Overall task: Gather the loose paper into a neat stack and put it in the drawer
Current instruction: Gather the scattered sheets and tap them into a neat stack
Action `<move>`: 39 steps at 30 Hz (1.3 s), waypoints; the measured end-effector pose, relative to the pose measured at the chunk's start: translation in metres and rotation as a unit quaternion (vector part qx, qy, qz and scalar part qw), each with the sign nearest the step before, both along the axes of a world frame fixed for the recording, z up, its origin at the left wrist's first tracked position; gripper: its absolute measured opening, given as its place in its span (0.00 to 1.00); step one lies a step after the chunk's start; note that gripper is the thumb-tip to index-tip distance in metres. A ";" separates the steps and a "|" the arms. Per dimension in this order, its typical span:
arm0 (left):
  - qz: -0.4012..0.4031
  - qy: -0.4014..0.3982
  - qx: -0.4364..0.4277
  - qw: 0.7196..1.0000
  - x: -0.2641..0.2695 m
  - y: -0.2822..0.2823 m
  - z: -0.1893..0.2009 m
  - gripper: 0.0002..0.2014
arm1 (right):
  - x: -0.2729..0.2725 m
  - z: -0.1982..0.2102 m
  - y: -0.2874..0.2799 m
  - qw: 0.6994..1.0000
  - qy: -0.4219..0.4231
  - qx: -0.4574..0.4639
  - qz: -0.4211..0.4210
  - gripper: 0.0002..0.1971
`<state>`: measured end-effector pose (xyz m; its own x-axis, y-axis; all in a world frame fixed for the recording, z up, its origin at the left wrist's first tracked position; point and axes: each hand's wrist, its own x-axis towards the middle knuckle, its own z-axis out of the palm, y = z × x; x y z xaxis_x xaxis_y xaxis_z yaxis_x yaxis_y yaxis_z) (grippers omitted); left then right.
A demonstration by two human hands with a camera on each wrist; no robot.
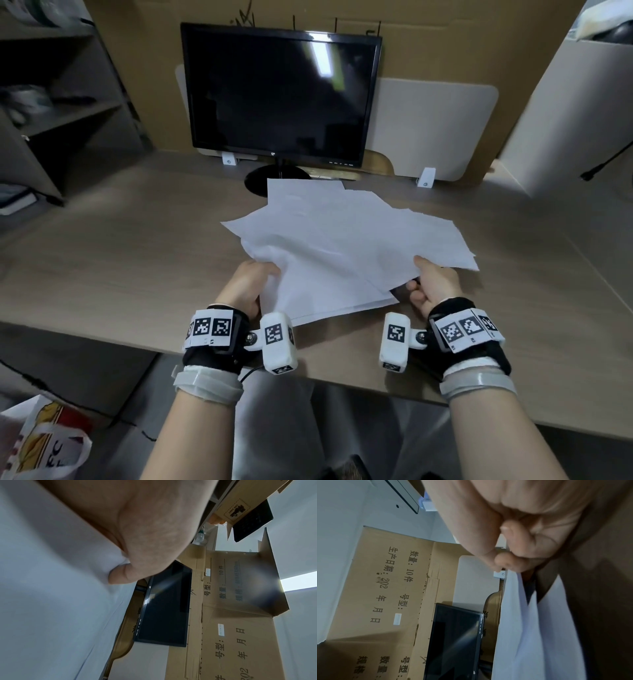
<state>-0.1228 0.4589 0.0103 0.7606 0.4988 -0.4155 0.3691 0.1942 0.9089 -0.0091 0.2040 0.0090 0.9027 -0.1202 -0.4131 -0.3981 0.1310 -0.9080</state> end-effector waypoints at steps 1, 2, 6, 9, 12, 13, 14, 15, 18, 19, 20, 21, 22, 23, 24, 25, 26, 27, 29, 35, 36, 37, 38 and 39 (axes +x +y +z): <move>0.002 0.000 -0.002 1.000 0.001 0.002 -0.001 0.15 | 0.003 -0.001 -0.001 1.000 -0.006 0.000 -0.019 0.04; 0.008 -0.001 -0.002 1.000 0.004 0.004 -0.003 0.15 | 0.005 -0.002 -0.002 0.999 -0.014 -0.005 -0.036 0.06; 0.024 -0.004 0.011 1.000 0.011 0.009 -0.013 0.19 | 0.008 -0.003 -0.005 0.996 -0.038 -0.046 -0.066 0.14; 0.031 -0.007 0.029 0.999 0.016 0.011 -0.020 0.24 | 0.006 0.001 -0.001 0.992 -0.078 -0.066 -0.078 0.11; 0.033 -0.022 0.034 0.999 0.020 0.012 -0.024 0.24 | 0.005 0.007 0.002 0.987 -0.108 -0.077 -0.087 0.16; 0.032 -0.024 0.031 0.999 0.019 0.011 -0.023 0.24 | 0.005 0.008 0.002 0.987 -0.110 -0.068 -0.092 0.18; 0.031 -0.024 0.030 0.999 0.019 0.012 -0.023 0.25 | 0.004 0.009 0.001 0.987 -0.111 -0.054 -0.099 0.18; 0.030 -0.024 0.030 0.999 0.019 0.010 -0.022 0.25 | 0.003 0.009 0.000 0.987 -0.112 -0.039 -0.107 0.19; 0.041 -0.020 0.044 0.998 0.019 0.008 -0.020 0.22 | 0.001 0.009 -0.002 0.985 -0.118 0.008 -0.128 0.20; 0.044 -0.019 0.049 0.998 0.019 0.006 -0.018 0.21 | 0.001 0.009 -0.001 0.984 -0.118 0.012 -0.133 0.19; 0.046 -0.020 0.053 0.997 0.020 0.006 -0.018 0.20 | 0.000 0.009 -0.001 0.984 -0.115 0.011 -0.137 0.19; 0.048 -0.020 0.059 0.997 0.020 0.005 -0.019 0.19 | 0.000 0.008 -0.001 0.983 -0.111 0.011 -0.143 0.18; 0.055 -0.023 0.063 0.996 0.020 0.004 -0.019 0.18 | 0.000 0.008 -0.002 0.982 -0.107 0.015 -0.152 0.17; 0.066 -0.026 0.070 0.995 0.020 0.004 -0.020 0.16 | 0.001 0.008 -0.005 0.981 -0.103 0.020 -0.164 0.16; 0.080 -0.029 0.080 0.993 0.020 0.003 -0.021 0.15 | 0.001 0.008 -0.008 0.979 -0.096 0.024 -0.176 0.14; 0.092 -0.031 0.090 0.991 0.019 0.002 -0.020 0.15 | 0.001 0.008 -0.011 0.977 -0.090 0.026 -0.189 0.12; 0.100 -0.037 0.096 0.990 0.019 0.001 -0.021 0.15 | 0.002 0.008 -0.015 0.975 -0.086 0.032 -0.201 0.09; 0.103 -0.041 0.100 0.989 0.020 0.000 -0.023 0.15 | 0.002 0.008 -0.019 0.973 -0.085 0.037 -0.212 0.07; 0.106 -0.048 0.105 0.988 0.021 -0.002 -0.025 0.16 | 0.001 0.009 -0.027 0.968 -0.080 0.051 -0.233 0.04; 0.156 -0.079 0.113 0.978 0.024 -0.005 -0.028 0.25 | -0.005 0.015 -0.045 0.953 -0.056 0.102 -0.279 0.08; 0.162 -0.077 0.118 0.977 0.024 -0.006 -0.029 0.25 | -0.006 0.017 -0.046 0.950 -0.061 0.106 -0.285 0.09; 0.164 -0.076 0.123 0.976 0.024 -0.007 -0.030 0.25 | -0.008 0.019 -0.047 0.948 -0.066 0.110 -0.291 0.10; 0.166 -0.077 0.128 0.975 0.025 -0.009 -0.030 0.26 | -0.010 0.022 -0.048 0.945 -0.070 0.113 -0.297 0.12; 0.172 -0.076 0.136 0.973 0.025 -0.009 -0.031 0.26 | -0.010 0.024 -0.049 0.942 -0.076 0.120 -0.305 0.13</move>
<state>-0.0976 0.4497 -0.0207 0.5719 0.8101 -0.1287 0.1816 0.0280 0.9830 -0.0193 0.1545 0.0325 0.7478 -0.5544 -0.3653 -0.0496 0.5020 -0.8634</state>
